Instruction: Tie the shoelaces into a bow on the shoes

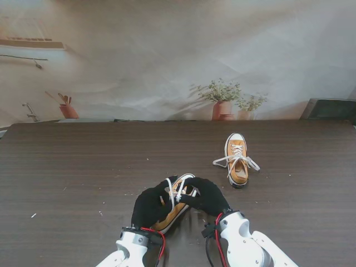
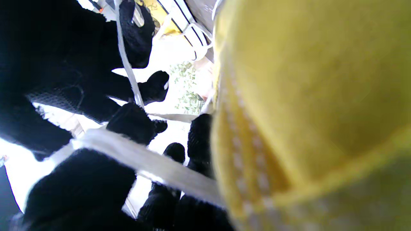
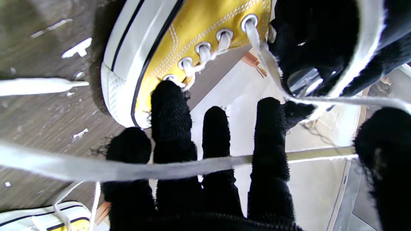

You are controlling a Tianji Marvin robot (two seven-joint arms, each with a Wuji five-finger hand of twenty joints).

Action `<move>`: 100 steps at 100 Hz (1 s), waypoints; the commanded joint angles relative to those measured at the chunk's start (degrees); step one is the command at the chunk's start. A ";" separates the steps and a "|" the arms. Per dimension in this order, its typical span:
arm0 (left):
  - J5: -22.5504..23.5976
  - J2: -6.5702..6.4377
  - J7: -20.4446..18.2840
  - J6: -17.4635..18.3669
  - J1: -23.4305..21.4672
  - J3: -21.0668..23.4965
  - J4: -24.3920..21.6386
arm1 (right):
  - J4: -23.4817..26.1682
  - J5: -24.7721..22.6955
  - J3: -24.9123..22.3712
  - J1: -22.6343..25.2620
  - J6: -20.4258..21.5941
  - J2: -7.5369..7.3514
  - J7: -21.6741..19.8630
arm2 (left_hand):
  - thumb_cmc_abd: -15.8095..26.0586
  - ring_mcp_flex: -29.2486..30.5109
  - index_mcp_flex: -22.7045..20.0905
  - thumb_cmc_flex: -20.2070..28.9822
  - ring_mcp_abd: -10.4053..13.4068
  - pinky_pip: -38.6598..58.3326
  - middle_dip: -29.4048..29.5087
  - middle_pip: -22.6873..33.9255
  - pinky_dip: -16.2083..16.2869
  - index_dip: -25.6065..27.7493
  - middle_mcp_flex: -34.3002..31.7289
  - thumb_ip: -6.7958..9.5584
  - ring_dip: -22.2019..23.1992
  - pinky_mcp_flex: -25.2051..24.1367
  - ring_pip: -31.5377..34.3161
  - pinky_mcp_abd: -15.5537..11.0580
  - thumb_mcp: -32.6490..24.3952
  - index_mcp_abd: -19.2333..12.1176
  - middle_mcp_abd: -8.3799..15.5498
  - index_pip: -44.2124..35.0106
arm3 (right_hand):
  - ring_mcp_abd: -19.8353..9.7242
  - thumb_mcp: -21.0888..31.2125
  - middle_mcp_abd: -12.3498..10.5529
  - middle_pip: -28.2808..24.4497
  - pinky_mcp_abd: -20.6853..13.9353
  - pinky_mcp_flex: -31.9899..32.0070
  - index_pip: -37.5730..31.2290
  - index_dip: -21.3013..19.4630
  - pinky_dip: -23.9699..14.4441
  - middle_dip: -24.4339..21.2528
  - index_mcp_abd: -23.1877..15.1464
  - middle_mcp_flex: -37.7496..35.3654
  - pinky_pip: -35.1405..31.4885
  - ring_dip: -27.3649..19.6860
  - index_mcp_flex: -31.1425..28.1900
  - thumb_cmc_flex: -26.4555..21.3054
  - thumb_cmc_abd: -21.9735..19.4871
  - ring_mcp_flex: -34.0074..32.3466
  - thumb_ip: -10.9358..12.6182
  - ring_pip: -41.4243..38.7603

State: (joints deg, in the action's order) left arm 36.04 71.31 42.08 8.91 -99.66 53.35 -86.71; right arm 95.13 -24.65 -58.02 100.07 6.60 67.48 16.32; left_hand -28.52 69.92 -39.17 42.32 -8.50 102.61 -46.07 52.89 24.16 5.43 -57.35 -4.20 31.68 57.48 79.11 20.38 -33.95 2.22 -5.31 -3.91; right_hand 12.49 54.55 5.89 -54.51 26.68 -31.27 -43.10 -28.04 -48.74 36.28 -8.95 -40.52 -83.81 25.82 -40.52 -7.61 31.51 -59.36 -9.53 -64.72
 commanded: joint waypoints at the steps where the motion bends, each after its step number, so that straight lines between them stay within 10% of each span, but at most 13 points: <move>1: 0.67 -0.04 0.02 -0.94 0.51 -0.22 0.17 | 0.29 0.00 0.05 0.07 0.31 -0.17 -0.80 | -0.68 -0.44 3.93 -0.25 -0.67 1.54 1.79 -2.50 0.55 -1.49 2.64 -0.39 -0.07 -0.08 -0.15 2.44 0.19 -5.19 -1.00 2.49 | -1.40 -2.18 -0.16 1.02 -1.28 1.61 0.66 -1.81 -0.89 -1.13 -0.78 2.66 0.75 1.30 -0.97 0.20 1.18 1.91 -1.86 1.09; 100: 5.02 -0.57 2.08 -1.78 1.50 -3.01 0.93 | 0.20 -1.13 1.91 -0.84 -2.44 -0.10 -0.55 | -0.37 -4.82 4.06 0.17 -2.06 -1.11 2.86 -4.97 6.77 -1.61 6.38 -0.21 1.42 -6.24 -0.81 2.28 1.26 -7.53 -1.82 2.41 | -2.35 4.80 0.57 5.26 -3.51 9.49 -0.61 -2.43 1.06 -7.52 2.98 6.52 7.78 2.96 -10.18 -6.13 10.35 10.93 -1.74 8.77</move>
State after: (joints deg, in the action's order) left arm 40.02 70.77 44.04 7.98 -98.55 50.63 -85.60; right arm 94.85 -25.91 -56.15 99.12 4.30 67.55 16.98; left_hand -28.52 65.83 -37.72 42.34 -10.63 100.42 -43.93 48.94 29.51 5.37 -52.38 -3.58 31.68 51.11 77.85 20.43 -34.32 2.21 -7.33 -3.23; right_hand 10.64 57.65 6.10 -50.25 24.43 -22.41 -43.43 -29.36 -48.04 29.74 -6.40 -34.67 -76.38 27.77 -48.53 -13.94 40.03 -50.02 -9.53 -56.62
